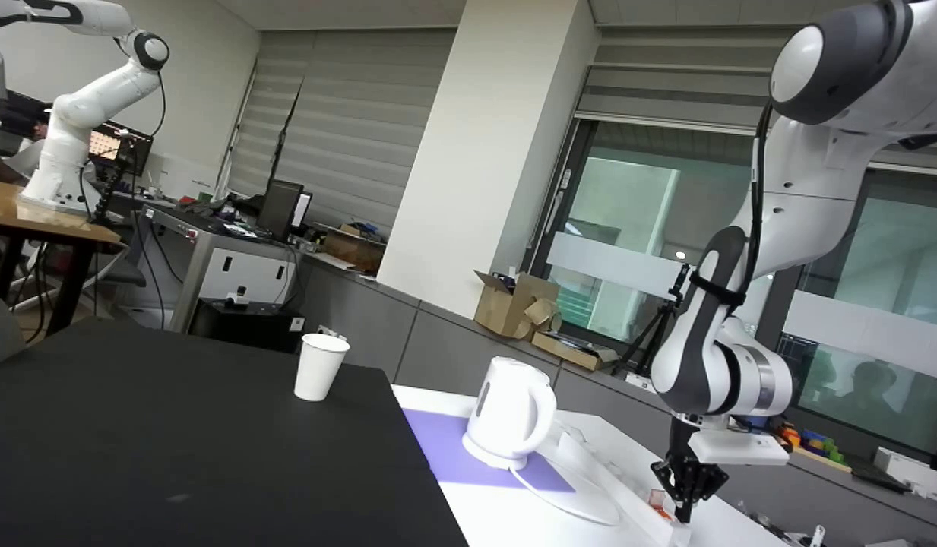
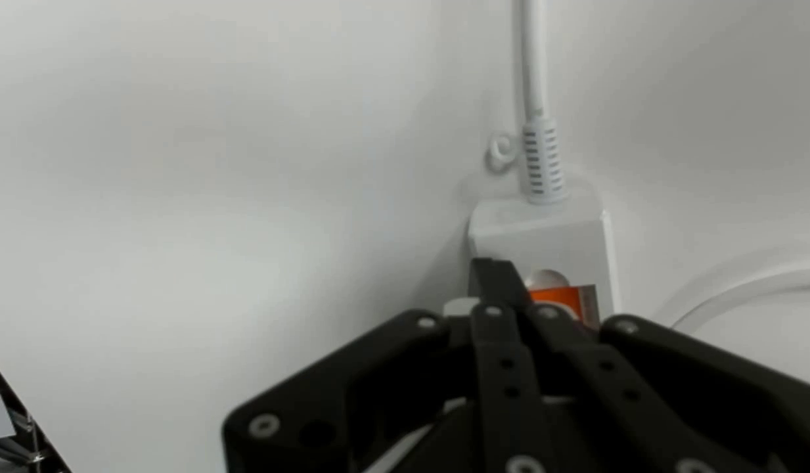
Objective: Turn on the main adapter switch
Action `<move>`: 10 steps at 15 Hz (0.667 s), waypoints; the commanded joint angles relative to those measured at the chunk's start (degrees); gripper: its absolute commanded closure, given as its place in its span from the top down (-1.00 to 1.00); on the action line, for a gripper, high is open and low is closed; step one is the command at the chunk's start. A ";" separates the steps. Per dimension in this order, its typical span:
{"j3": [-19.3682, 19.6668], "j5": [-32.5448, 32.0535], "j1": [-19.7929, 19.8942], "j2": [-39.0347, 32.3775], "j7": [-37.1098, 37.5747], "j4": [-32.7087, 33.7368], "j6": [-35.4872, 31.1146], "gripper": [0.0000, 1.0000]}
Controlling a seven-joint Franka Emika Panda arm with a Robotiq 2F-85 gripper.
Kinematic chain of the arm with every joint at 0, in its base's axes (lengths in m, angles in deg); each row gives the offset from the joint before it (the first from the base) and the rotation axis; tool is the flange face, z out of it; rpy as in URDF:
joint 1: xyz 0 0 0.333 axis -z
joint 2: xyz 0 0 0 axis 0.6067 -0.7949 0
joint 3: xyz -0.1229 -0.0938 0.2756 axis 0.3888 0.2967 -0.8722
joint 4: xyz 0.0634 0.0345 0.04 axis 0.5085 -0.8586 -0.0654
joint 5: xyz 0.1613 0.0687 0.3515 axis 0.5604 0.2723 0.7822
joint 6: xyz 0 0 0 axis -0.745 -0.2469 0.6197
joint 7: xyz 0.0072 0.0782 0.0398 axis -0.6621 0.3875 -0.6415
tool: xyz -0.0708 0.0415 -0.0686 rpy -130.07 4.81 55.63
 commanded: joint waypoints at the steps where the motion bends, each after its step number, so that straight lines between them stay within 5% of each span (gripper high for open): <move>1: 0.29 0.04 -0.27 -0.11 0.09 -0.26 -0.99 -1.00; 10: 1.56 -0.33 -3.44 -0.64 0.52 -0.41 -1.96 -1.00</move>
